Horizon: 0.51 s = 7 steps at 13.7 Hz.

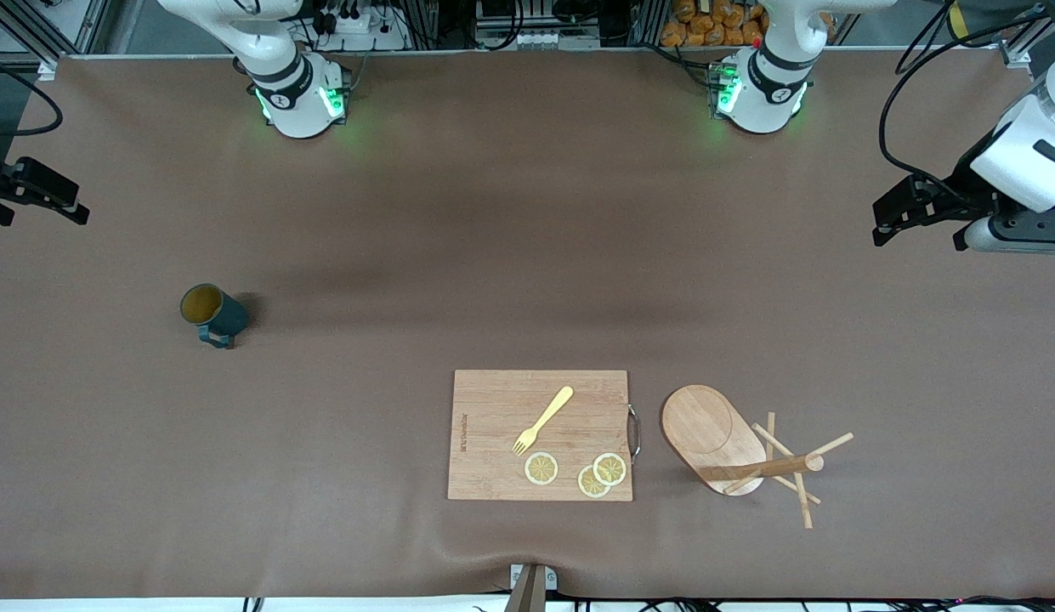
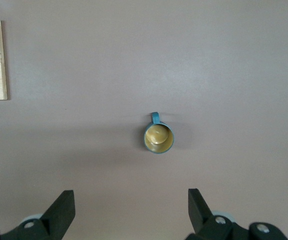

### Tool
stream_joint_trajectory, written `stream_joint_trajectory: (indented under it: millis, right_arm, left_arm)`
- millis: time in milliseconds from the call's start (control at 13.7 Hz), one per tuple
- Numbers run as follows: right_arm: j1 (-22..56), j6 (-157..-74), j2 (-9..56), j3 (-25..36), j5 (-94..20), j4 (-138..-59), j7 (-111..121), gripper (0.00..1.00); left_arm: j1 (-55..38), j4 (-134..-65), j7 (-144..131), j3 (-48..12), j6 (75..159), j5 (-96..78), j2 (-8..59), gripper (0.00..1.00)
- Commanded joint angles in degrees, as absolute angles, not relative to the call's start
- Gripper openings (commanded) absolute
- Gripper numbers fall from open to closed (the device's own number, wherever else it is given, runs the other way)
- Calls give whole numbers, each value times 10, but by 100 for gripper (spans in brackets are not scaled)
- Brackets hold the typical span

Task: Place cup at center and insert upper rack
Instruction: 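Move the right gripper down toward the teal mug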

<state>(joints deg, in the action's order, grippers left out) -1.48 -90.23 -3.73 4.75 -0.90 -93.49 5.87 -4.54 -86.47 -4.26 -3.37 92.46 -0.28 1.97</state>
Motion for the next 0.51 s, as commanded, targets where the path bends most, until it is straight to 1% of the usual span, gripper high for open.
stream_joint_trajectory:
  millis: [0,292,438]
  right_arm:
    - [-1,-896,-28,60,-1,-918,49,100]
    - [-3,-896,-27,60,-1,-922,49,100]
    - [-3,-895,-23,60,-2,-936,48,100]
  left_arm:
    - [-43,-853,-36,-36,925,10,25,100]
    - [-43,-853,-35,-36,925,10,25,100]
    - [-44,-853,-36,-36,925,9,25,100]
